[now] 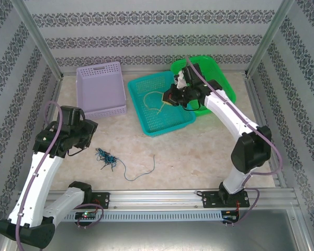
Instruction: Untangle the cables
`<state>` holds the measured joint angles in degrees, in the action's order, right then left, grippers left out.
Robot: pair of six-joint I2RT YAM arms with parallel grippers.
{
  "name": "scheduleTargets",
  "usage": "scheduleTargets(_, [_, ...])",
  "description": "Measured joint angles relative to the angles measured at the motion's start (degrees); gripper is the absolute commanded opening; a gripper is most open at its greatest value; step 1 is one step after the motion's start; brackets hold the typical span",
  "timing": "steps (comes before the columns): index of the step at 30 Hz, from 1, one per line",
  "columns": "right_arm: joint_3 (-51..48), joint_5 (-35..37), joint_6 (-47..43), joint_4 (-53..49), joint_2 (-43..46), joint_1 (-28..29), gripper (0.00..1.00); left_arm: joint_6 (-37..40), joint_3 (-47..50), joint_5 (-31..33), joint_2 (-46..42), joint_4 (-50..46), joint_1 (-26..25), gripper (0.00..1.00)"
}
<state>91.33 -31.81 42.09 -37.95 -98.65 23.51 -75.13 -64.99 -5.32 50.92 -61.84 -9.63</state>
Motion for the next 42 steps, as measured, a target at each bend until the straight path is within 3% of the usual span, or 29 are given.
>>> scheduleTargets(9, [0.96,1.01,-0.02,-0.72,-2.12,0.98,0.0,0.02,1.62,0.07,-1.88,-1.51,0.0,0.47])
scheduleTargets(28, [24.74,1.01,-0.61,0.57,-20.37,-2.8,0.0,-0.42,4.5,-0.9,-3.02,-2.25,0.0,0.48])
scheduleTargets(33, [22.62,1.6,-1.84,1.77,-21.33,-3.48,0.0,-0.39,4.5,-1.75,-2.67,-2.25,0.0,0.49])
scheduleTargets(34, [20.39,1.62,-1.99,2.49,-20.9,-3.34,0.03,-0.39,4.5,-1.9,-2.64,-2.25,0.0,0.49])
scheduleTargets(38, [9.05,1.57,-3.1,3.41,-19.52,-2.23,0.33,-0.39,4.5,-2.19,-2.71,-2.25,0.0,0.49])
scheduleTargets(42, [-1.53,1.84,-3.48,2.49,-18.16,-0.83,0.4,-0.37,4.5,-3.04,-2.93,-2.27,0.0,0.5])
